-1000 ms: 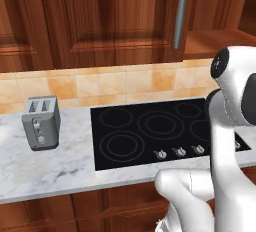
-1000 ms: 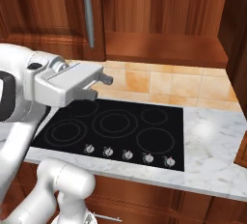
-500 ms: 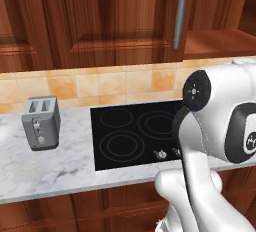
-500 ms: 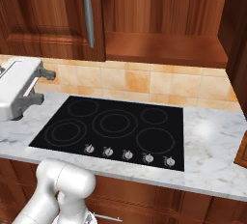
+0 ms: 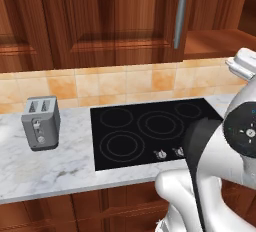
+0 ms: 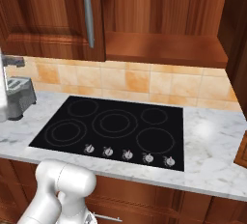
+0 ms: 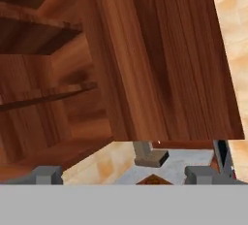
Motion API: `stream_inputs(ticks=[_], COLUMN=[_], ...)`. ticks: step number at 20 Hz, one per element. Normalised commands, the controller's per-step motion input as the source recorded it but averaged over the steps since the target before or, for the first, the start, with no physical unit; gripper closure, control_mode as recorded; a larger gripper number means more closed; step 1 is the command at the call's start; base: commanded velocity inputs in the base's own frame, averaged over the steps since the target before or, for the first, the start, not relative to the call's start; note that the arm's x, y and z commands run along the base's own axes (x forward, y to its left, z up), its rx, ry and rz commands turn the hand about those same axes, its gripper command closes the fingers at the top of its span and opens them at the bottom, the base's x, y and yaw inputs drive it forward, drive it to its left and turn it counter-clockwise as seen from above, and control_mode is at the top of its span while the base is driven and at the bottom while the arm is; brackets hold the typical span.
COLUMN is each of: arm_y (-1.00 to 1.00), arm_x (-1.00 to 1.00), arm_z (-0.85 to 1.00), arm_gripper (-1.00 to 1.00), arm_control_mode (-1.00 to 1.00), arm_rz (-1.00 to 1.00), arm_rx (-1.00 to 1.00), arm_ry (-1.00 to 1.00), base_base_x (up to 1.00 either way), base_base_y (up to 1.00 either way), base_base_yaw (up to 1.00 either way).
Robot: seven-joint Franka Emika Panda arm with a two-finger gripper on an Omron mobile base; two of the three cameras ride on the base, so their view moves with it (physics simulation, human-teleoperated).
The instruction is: Open the cabinet, retrieve the rolling pin, and place it next to the meat on the cutting board to prepare for tenderizing.
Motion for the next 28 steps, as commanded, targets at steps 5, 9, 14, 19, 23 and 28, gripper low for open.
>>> stream_inputs(ticks=[5, 9, 14, 19, 23, 28], arm_y=[0.12, 0.27, 0.19, 0.17, 0.15, 0.09], arm_x=[0.23, 0.34, 0.4, 0.49, 0.52, 0.34], arm_z=[0.1, 0.0, 0.0, -0.04, -0.08, -0.07], arm_gripper=[-1.0, -1.0, -1.0, -1.0, -1.0, -1.0], arm_control_mode=[-1.0, -1.0, -1.0, -1.0, -1.0, -1.0], arm_rz=[0.39, 0.33, 0.2, 0.17, 0.08, 0.04], arm_rx=[-0.06, -0.1, -0.11, -0.08, -0.04, -0.01], arm_ry=[-0.11, -0.04, -0.04, -0.01, 0.0, 0.0], base_base_x=[0.0, 0.0, 0.0, 0.0, 0.0, 0.0], base_base_y=[0.0, 0.0, 0.0, 0.0, 0.0, 0.0], base_base_yaw=[0.0, 0.0, 0.0, 0.0, 0.0, 0.0])
